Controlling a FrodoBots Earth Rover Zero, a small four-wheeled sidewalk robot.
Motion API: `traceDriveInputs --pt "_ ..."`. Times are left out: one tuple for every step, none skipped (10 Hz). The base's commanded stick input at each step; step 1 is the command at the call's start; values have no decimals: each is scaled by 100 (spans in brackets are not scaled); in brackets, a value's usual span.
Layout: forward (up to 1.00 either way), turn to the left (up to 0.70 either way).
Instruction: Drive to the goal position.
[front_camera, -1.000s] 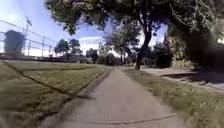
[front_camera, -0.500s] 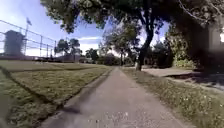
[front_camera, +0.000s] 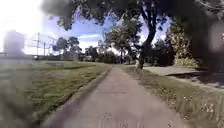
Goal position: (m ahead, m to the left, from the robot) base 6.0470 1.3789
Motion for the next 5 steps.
traceDriveInputs --pt "100 0" --pt "100 0" --pt "100 0" --pt "100 0" --pt "100 0"
